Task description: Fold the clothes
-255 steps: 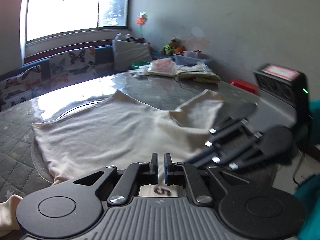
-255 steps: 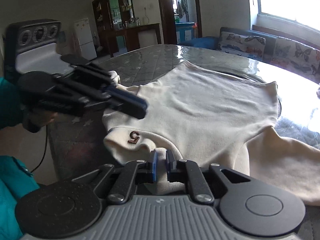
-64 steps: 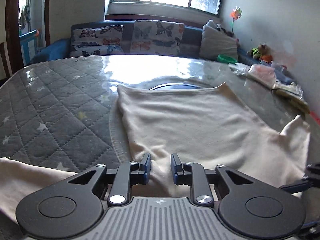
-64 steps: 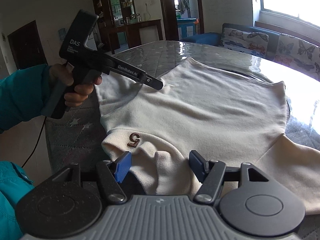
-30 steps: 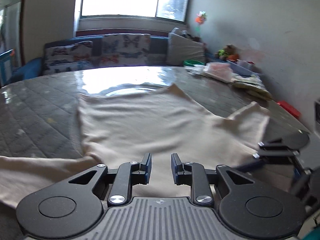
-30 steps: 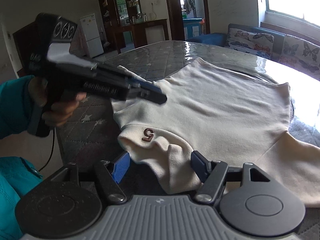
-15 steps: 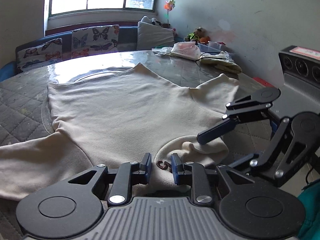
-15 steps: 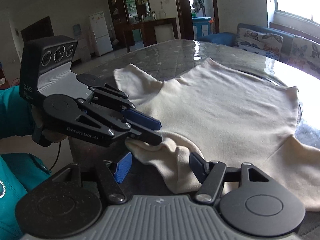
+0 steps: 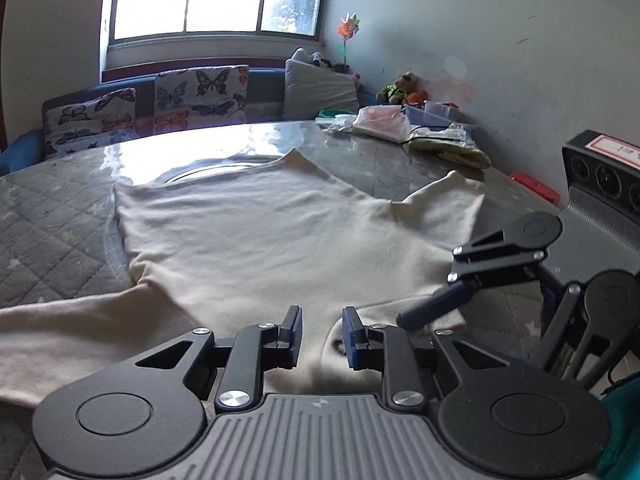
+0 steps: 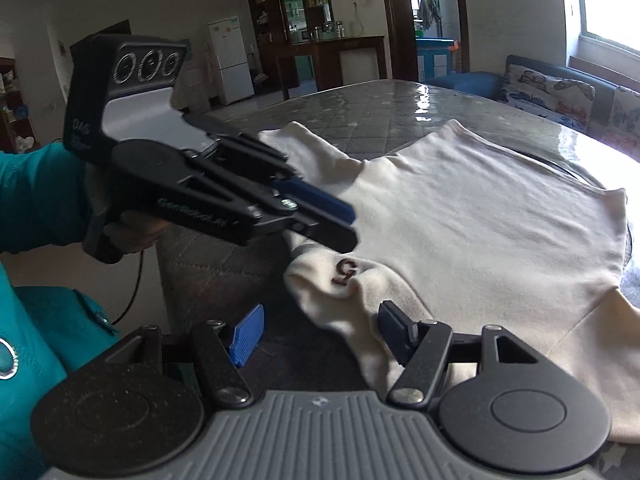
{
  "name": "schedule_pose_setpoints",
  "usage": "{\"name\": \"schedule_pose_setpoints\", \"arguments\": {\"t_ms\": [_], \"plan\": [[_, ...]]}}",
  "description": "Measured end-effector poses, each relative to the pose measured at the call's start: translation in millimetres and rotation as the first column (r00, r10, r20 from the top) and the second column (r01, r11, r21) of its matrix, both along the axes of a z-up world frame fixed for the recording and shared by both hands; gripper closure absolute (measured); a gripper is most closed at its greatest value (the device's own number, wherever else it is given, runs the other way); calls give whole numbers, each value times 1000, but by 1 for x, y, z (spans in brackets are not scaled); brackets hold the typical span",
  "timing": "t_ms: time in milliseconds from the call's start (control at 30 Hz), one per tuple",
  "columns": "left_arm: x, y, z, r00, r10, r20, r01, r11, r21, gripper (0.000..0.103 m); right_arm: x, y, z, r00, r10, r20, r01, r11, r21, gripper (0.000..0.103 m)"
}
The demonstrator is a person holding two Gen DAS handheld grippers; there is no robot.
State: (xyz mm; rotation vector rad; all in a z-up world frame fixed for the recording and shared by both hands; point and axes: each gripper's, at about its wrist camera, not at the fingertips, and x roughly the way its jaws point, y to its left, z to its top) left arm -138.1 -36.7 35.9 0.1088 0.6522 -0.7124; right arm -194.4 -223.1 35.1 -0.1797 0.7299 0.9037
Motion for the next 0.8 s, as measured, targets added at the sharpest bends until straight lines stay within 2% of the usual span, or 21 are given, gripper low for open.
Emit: {"name": "schedule_pose_setpoints", "arguments": {"t_ms": [233,467,567,633,667,800], "plan": [[4,-22,-14,998,-63,-11,63,997,34,78,-5,-3,0,1000,-6,-16,6,1000,-1,39],[-2,-4,-11,999,-30,-26,30,1000,5,76,-1,-18,16,997,-66,26,65,997,45,39],[-5,9,-5,1000,19,-25,-19,1000,-20,75,6,-20,10,995,-103,12,103,994,47,39],[-4,20,-1,998,67,-17,-68,997,-29,70,10,-20,2,993,-119,-18,119,992,29,39],[-4,25,1,996,93,-12,-93,995,-33,63,9,-20,-1,993,-120,-24,120,993,18,38],[7,54,7,971,239,2,-238,970,-42,58,6,-22,4,993,-116,-8,117,993,31,35]]}}
